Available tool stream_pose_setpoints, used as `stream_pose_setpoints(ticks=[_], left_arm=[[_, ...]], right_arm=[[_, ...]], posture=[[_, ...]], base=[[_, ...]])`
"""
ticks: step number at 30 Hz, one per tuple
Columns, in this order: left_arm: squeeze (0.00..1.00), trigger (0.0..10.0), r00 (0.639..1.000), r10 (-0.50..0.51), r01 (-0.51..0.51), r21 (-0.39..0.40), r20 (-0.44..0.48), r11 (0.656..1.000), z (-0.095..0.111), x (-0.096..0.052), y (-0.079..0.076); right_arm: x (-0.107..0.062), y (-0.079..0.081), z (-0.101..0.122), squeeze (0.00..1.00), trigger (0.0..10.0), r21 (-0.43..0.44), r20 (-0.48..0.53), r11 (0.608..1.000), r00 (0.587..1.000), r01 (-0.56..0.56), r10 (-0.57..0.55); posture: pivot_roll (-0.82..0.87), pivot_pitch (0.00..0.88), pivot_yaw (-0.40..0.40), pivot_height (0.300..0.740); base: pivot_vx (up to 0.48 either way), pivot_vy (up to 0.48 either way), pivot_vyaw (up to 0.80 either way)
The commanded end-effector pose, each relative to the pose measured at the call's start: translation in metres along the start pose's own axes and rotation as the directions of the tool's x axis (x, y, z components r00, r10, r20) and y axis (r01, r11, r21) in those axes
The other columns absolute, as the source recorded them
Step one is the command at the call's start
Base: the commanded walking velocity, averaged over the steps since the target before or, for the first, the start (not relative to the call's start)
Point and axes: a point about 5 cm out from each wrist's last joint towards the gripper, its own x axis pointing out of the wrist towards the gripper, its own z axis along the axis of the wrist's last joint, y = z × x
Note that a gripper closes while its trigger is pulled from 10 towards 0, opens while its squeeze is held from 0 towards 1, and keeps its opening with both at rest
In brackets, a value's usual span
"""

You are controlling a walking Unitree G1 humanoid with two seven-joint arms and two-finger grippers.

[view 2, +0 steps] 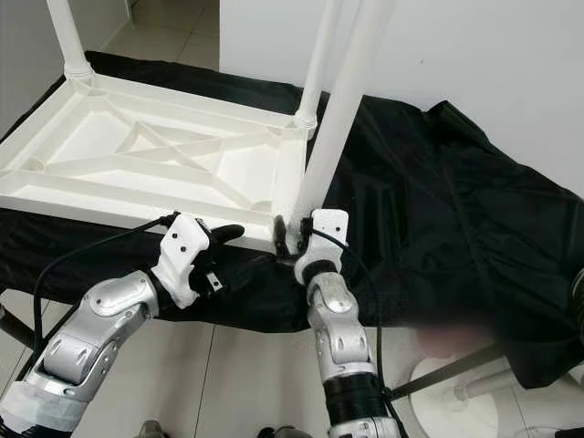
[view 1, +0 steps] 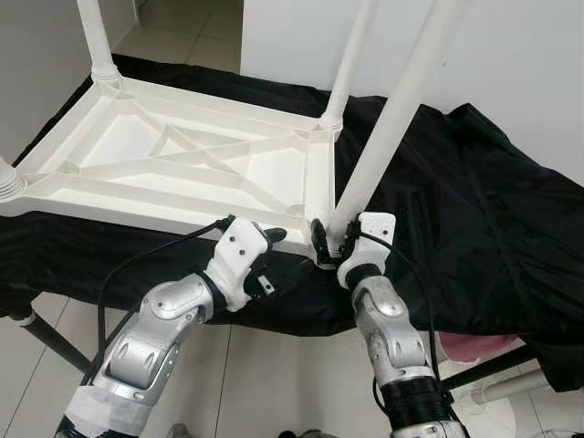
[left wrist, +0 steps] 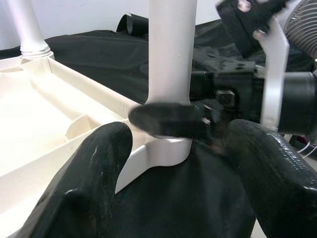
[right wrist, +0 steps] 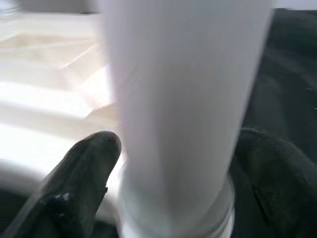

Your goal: Building children table

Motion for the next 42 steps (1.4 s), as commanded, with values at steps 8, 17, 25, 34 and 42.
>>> stream_pose_setpoints(ticks=[8, 17, 25, 34, 42], left_arm=[[0.00, 10.0, 0.999, -0.039, 0.039, 0.002, -0.005, 0.999, -0.001, 0.003, -0.006], [0.00, 10.0, 0.999, -0.031, 0.031, 0.007, -0.008, 0.999, -0.002, 0.003, -0.003], [0.00, 10.0, 1.000, -0.019, 0.019, 0.010, -0.007, 1.000, -0.001, 0.003, -0.002], [0.00, 10.0, 1.000, -0.001, 0.001, 0.015, -0.007, 1.000, 0.000, 0.001, 0.001], [0.00, 10.0, 1.000, -0.002, 0.002, 0.017, -0.006, 1.000, 0.001, 0.001, 0.002]], right_arm=[[-0.007, -0.026, 0.000, 0.00, 10.0, -0.058, 0.008, 0.984, 0.986, -0.167, 0.167], [0.008, -0.030, 0.011, 0.00, 10.0, -0.142, -0.005, 0.913, 0.923, -0.383, 0.386], [0.021, -0.026, 0.015, 0.00, 10.0, -0.184, -0.037, 0.875, 0.892, -0.448, 0.450], [0.023, -0.027, 0.003, 0.00, 0.0, -0.193, -0.107, 0.839, 0.861, -0.508, 0.497], [0.023, -0.035, -0.003, 0.00, 9.5, -0.169, -0.117, 0.849, 0.866, -0.500, 0.487]], posture=[[0.09, 0.082, -0.161, 0.740], [0.08, 0.089, -0.150, 0.740], [0.09, 0.095, -0.150, 0.740], [0.10, 0.098, -0.155, 0.740], [0.09, 0.097, -0.147, 0.740]], base=[[0.000, 0.000, 0.00], [0.000, 0.000, 0.00], [0.000, 0.000, 0.00], [0.000, 0.000, 0.00], [0.000, 0.000, 0.00]])
